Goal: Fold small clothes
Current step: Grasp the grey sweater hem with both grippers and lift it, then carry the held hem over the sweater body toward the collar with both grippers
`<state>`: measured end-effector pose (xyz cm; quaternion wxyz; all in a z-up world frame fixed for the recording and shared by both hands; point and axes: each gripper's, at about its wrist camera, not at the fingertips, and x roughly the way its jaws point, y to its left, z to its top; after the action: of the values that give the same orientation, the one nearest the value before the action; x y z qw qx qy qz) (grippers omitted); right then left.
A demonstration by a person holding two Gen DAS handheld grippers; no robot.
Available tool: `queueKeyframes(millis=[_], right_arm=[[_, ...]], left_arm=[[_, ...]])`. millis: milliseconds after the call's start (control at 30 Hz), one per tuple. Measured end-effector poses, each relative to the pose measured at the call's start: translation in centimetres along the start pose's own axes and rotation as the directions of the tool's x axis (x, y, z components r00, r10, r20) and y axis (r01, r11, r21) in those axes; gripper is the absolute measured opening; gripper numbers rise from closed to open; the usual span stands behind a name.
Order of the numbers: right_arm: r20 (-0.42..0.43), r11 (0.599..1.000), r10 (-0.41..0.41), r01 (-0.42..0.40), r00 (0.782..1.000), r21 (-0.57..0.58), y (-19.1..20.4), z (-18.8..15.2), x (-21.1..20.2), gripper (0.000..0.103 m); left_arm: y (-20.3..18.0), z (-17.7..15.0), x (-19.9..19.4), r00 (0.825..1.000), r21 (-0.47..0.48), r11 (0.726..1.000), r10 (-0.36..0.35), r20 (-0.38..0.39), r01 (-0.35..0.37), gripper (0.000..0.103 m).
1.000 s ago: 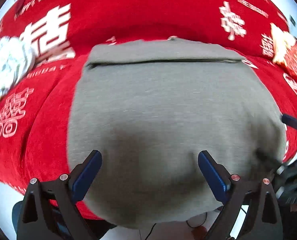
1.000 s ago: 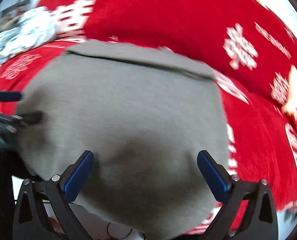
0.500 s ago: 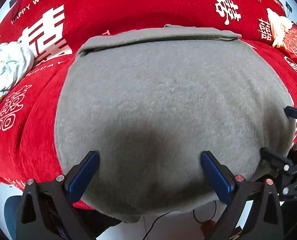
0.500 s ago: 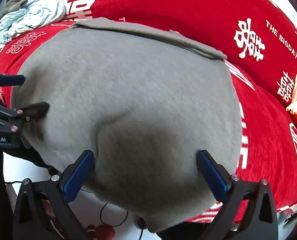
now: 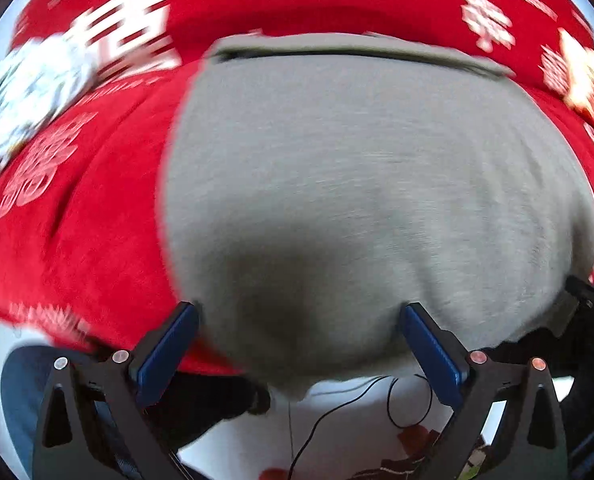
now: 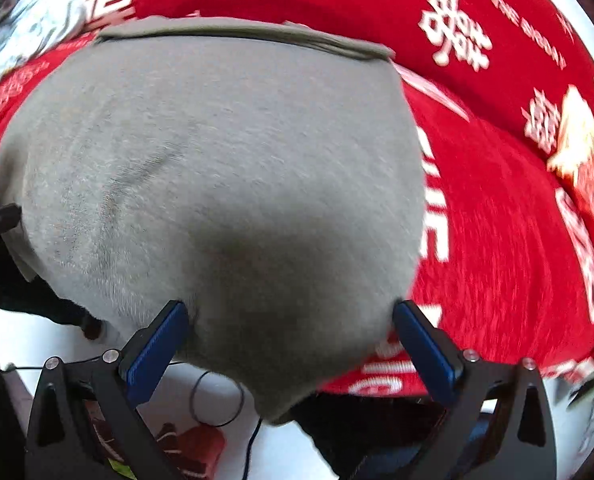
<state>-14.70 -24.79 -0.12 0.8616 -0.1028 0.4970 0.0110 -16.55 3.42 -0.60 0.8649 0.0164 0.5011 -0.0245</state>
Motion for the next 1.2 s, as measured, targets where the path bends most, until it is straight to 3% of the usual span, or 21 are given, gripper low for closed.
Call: queueKeyframes(millis=[67,167,333,367,400,433,467,500,533,567,667,867,967,1033,1100,1200], right_arm=[[-0.023,0.999,-0.012,0.013,1.0,0.048,-1.0,-0.5,-0.1,0.103],[-0.052,0.988,0.079,-0.071,0.996,0.14,-2.4,-0.8,0.1,0.103],[-0.077,0.961,0.2,-0.18,0.977,0.211,-2.2,-1.2,0.7,0.102],[-0.086,0.951,0.242,-0.218,0.967,0.22,-1.7,-1.4,1.0,0.098],[-0.093,0.946,0.258,-0.232,0.962,0.226,-1.3,-1.6,1.2,0.086],[-0.103,0.955,0.221,-0.194,0.97,0.226,-1.1,-1.9,1.5,0.069],[-0.113,0.968,0.154,-0.127,0.982,0.215,-0.8,-2.1,1.5,0.062],[-0.111,0.966,0.165,-0.138,0.98,0.218,-1.1,-2.2,1.5,0.043],[-0.099,0.952,0.222,-0.194,0.97,0.236,-1.3,-2.4,1.2,0.012],[-0.092,0.936,0.275,-0.245,0.957,0.252,-1.6,-2.5,1.0,0.012],[-0.056,0.917,0.323,-0.298,0.945,0.264,-2.3,-2.6,-0.1,0.012],[0.111,0.841,0.445,-0.457,0.889,0.291,-4.5,-1.2,-3.9,0.012],[0.144,0.834,0.45,-0.473,0.881,0.286,-4.6,0.0,-4.6,0.012],[0.143,0.839,0.449,-0.471,0.882,0.274,-3.8,-0.2,-4.8,0.012],[0.148,0.831,0.47,-0.492,0.87,0.259,-3.3,-0.5,-5.0,0.012],[0.137,0.827,0.485,-0.504,0.864,0.25,-3.2,-1.0,-5.0,0.012]], left_arm=[[2.3,-0.7,0.4,0.996,-0.113,0.992,-0.066,-0.052,0.059,0.102],[3.5,-1.5,1.7,0.98,-0.192,0.974,-0.148,-0.134,0.121,0.102],[1.2,-2.3,2.9,0.952,-0.142,0.969,-0.227,-0.203,0.201,0.102],[0.6,-2.4,3.0,0.95,-0.128,0.97,-0.23,-0.209,0.207,0.102],[0.2,-2.5,3.2,0.948,-0.12,0.97,-0.231,-0.219,0.209,0.1],[0.0,-2.6,3.4,0.944,-0.12,0.97,-0.235,-0.23,0.212,0.084],[-0.1,-2.6,3.7,0.94,-0.125,0.969,-0.237,-0.247,0.211,0.051],[0.1,-2.6,4.0,0.931,-0.136,0.967,-0.247,-0.269,0.217,0.032],[0.3,-2.7,4.2,0.924,-0.149,0.964,-0.256,-0.283,0.221,0.008],[0.7,-2.8,4.1,0.922,-0.166,0.96,-0.266,-0.28,0.226,0.007],[1.5,-2.8,2.5,0.918,-0.202,0.941,-0.317,-0.236,0.273,0.0],[2.0,-0.8,-2.8,0.949,-0.132,0.948,-0.303,-0.091,0.29,0.0],[3.1,0.8,-3.1,0.959,-0.142,0.953,-0.277,-0.064,0.266,0.0],[3.8,0.7,-2.6,0.95,-0.19,0.941,-0.3,-0.084,0.28,0.0],[4.4,0.2,-1.5,0.928,-0.226,0.919,-0.354,-0.116,0.323,0.0],[4.0,-1.7,1.0,0.909,-0.3,0.9,-0.378,-0.174,0.316,0.0]])
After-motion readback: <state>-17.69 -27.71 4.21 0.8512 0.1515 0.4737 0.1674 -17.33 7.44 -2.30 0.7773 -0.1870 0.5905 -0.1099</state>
